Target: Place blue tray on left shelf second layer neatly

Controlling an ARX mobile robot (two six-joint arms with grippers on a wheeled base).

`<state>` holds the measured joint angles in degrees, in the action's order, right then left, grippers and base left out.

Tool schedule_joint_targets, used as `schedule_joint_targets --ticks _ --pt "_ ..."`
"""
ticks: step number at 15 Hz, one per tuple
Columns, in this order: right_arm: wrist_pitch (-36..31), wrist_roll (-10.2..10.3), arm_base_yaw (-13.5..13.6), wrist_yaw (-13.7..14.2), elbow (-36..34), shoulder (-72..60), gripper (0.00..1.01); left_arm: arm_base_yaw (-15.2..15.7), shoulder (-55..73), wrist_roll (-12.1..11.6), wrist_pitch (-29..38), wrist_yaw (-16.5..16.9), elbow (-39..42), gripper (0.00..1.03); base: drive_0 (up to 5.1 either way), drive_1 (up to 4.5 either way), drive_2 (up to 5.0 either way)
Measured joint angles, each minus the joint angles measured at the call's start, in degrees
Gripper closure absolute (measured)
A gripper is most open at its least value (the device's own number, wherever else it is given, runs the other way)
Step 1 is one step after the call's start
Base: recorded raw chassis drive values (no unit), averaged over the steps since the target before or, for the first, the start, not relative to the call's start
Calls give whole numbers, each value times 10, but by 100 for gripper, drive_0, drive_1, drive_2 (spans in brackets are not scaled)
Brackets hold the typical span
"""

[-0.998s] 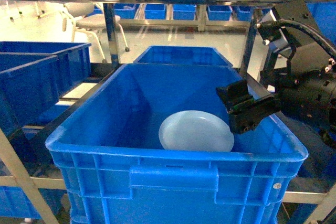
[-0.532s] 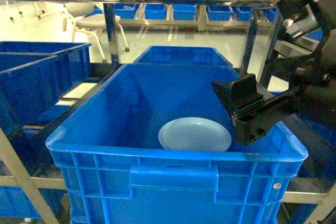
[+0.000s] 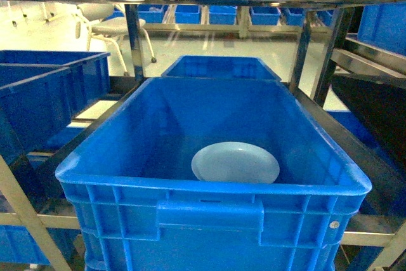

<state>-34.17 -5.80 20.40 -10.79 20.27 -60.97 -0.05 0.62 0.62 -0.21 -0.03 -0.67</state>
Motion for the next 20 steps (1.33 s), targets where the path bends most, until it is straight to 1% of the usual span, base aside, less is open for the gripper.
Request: schedule_joint_targets --ticks 3,6,7,8,9,11,12,13,15,16,17,18,19,20 --pt "75 3 -54 -15 -44 135 3 0 0 0 0 0 0 5 0 0 0" --pt "142 3 -113 -47 -77 231 3 0 0 0 0 0 0 5 0 0 0" --pt "163 4 -128 -52 -89 267 3 0 0 0 0 0 0 5 0 0 0" --pt "184 7 -141 -52 -97 302 3 0 0 0 0 0 0 5 0 0 0" --pt "207 6 -141 -38 -106 341 3 0 0 0 0 0 0 5 0 0 0" --pt "288 13 -140 -29 -120 436 3 0 0 0 0 0 0 5 0 0 0" --pt "313 13 -149 -33 -128 465 3 0 0 0 0 0 0 5 0 0 0" --pt "314 15 -161 -36 -129 457 3 0 0 0 0 0 0 5 0 0 0" --pt "315 16 -163 -37 -130 457 3 0 0 0 0 0 0 5 0 0 0" --pt "263 31 -124 63 -148 468 13 0 0 0 0 0 0 5 0 0 0" --pt "259 42 -116 144 -160 489 27 0 0 0 0 0 0 5 0 0 0" --pt "276 49 -157 151 -165 499 42 0 0 0 0 -1 0 5 0 0 0" --pt "344 50 -205 118 -171 559 57 0 0 0 1 0 0 5 0 0 0" --pt "344 52 -207 112 -176 587 70 0 0 0 -2 -1 0 5 0 0 0"
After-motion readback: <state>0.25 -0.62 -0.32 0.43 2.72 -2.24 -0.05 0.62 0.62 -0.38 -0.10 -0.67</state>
